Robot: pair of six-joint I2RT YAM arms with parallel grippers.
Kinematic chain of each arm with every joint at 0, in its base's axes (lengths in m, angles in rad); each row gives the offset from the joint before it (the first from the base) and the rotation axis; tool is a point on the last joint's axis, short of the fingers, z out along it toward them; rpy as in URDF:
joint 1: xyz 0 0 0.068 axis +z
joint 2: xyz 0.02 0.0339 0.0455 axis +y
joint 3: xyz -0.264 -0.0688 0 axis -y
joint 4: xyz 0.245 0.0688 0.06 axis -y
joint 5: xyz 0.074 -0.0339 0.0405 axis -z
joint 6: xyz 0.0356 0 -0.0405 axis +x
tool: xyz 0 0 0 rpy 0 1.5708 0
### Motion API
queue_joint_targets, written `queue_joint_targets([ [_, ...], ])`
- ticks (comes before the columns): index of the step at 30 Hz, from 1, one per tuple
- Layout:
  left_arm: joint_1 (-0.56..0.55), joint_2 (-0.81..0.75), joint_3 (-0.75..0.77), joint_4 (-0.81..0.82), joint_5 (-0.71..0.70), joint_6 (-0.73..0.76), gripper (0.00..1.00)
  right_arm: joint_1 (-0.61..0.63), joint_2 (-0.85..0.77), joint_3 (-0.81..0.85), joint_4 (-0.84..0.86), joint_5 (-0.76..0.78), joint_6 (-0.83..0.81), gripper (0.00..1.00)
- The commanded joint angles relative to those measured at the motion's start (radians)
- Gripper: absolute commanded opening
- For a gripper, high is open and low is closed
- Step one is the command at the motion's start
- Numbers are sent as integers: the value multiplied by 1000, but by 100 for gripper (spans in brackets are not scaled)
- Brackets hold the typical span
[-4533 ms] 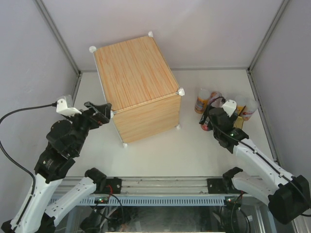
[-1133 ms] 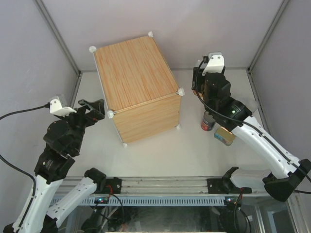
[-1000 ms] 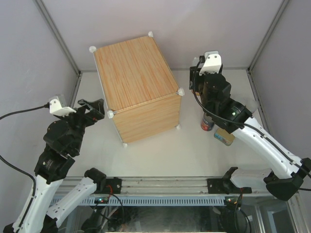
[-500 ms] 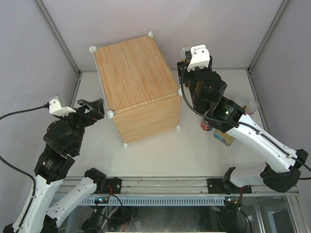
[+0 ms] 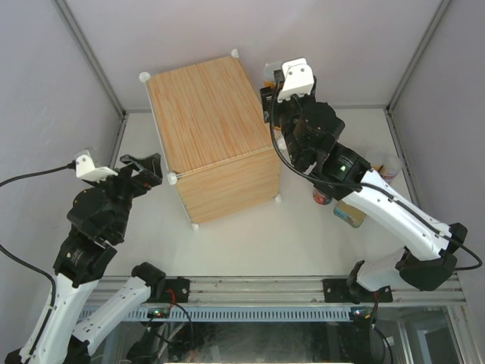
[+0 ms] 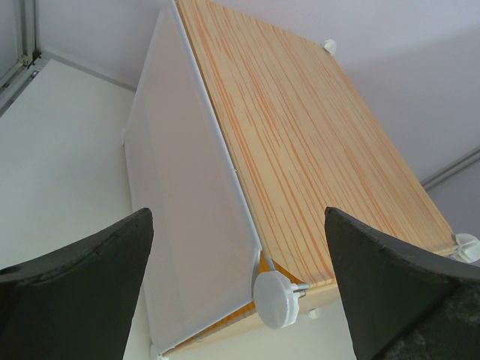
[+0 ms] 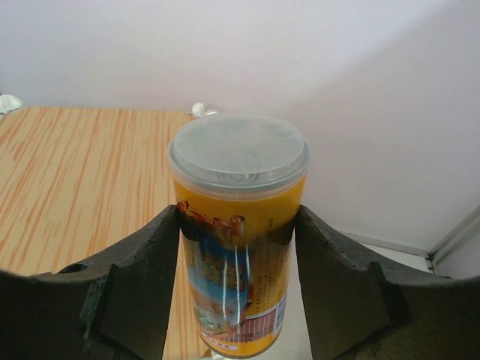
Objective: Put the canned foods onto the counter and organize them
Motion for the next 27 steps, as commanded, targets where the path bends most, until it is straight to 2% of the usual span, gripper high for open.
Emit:
queue_joint_targets([
  [1, 6, 0, 23, 34, -15, 17, 100, 9, 13, 89, 162, -82, 37, 0],
  [15, 6, -22, 22, 34, -38, 39, 100, 7, 221, 185, 276, -246, 139, 0],
  [27, 46, -36, -30, 99, -67, 62, 100, -6, 421, 250, 502, -345, 190, 0],
])
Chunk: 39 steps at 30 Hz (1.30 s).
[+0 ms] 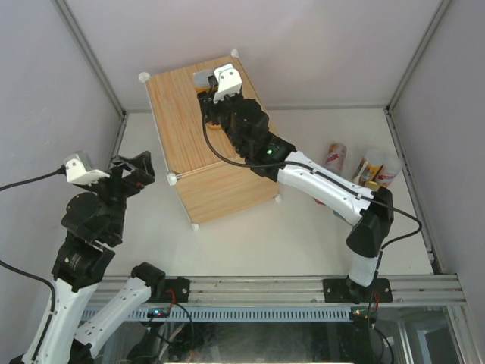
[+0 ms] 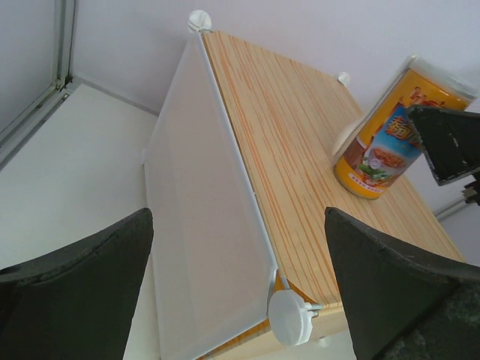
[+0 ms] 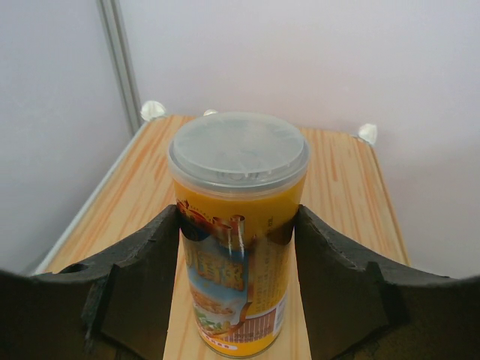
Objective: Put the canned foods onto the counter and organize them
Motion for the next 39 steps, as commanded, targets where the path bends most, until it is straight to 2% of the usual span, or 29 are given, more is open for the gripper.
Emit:
queue_joint_targets([
  [1, 13, -10, -26, 76, -26, 38, 100, -7, 17, 90, 291, -62, 53, 0],
  [11, 39, -27, -96, 156, -49, 74, 100, -52, 211, 204, 417, -149, 118, 0],
  [16, 54, -1, -107, 169, -54, 71, 100, -73, 313, 310, 434, -189, 119, 0],
  [20, 59, 13, -120, 184, -61, 62, 100, -100, 427, 464, 404, -220, 120, 0],
  [24, 64, 22, -124, 189, -66, 56, 100, -113, 478, 512, 394, -245, 139, 0],
  [27, 65, 27, -128, 192, -68, 52, 100, -111, 478, 486, 406, -245, 133, 0],
  [32, 67, 33, -142, 210, -70, 47, 100, -102, 420, 335, 481, -238, 120, 0],
  [39, 67, 33, -144, 213, -63, 40, 100, -71, 360, 217, 523, -225, 90, 0],
])
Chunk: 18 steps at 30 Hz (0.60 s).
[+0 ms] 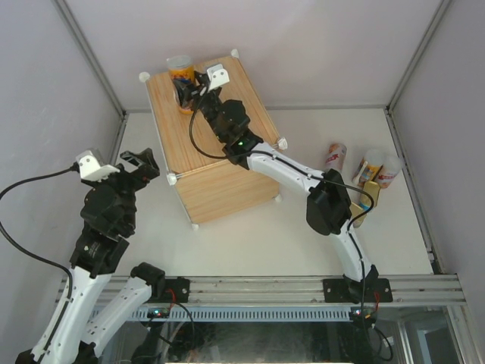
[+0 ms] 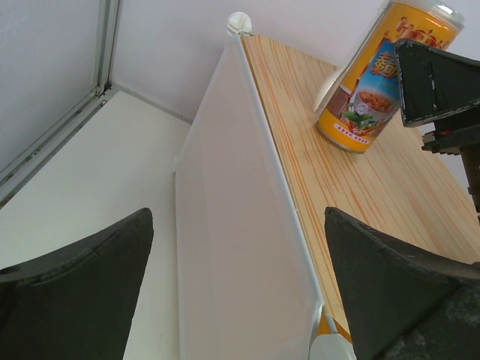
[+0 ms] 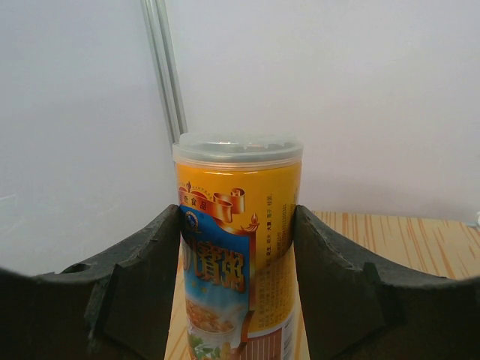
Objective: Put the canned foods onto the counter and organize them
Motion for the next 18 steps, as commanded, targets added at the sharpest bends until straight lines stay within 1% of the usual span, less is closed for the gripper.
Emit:
queue_joint_targets([
  [1, 8, 4, -10, 48, -7, -12, 100, 22, -68, -54, 48, 9, -27, 0],
  [6, 9, -5, -14, 46, 3, -25, 100, 37, -102, -111, 42, 22, -26, 0],
  [9, 8, -8, -16, 43, 7, -31, 100, 43, -111, -116, 11, 30, -31, 0],
  [10, 8, -8, -15, 41, 8, -34, 100, 46, -113, -118, -1, 32, -30, 3],
  [11, 8, -6, -13, 40, 11, -36, 100, 47, -115, -119, -14, 33, -27, 8],
  [14, 8, -4, -10, 35, 16, -43, 100, 49, -121, -125, -47, 37, -18, 32],
  [15, 8, -3, -11, 33, 19, -46, 100, 50, -126, -130, -53, 41, -16, 41],
  [16, 9, -3, -10, 31, 21, -48, 100, 52, -129, -135, -57, 47, -15, 53],
  [18, 8, 0, -8, 26, 23, -53, 100, 54, -135, -139, -75, 53, -11, 67],
])
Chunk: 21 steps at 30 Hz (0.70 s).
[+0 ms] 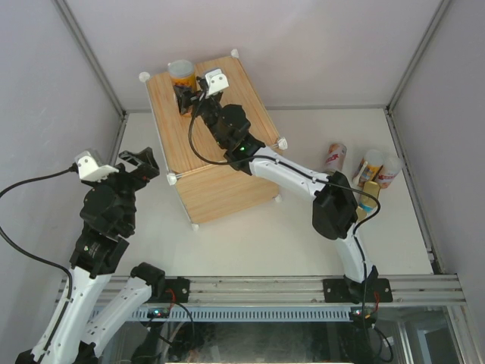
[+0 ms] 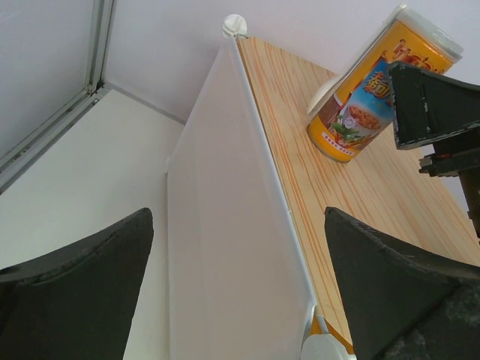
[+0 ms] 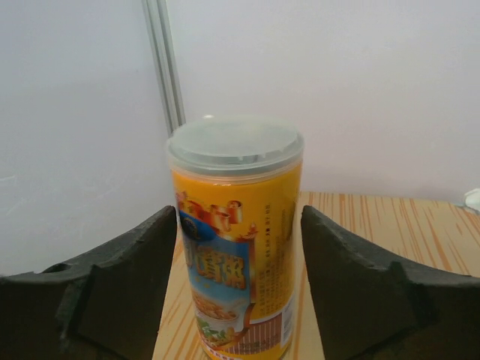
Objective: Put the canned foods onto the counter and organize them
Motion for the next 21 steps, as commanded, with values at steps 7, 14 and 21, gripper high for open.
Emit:
queue_joint_targets([
  [7, 8, -6, 1, 3, 24, -39, 100, 27, -76, -23, -141, 28, 38, 85],
  [14, 10, -12, 6, -6, 31, -52, 100, 36, -104, -35, -193, 74, 31, 88],
  [21, 10, 3, 7, 7, 41, -58, 100, 42, -160, -77, -229, 111, 15, 85],
])
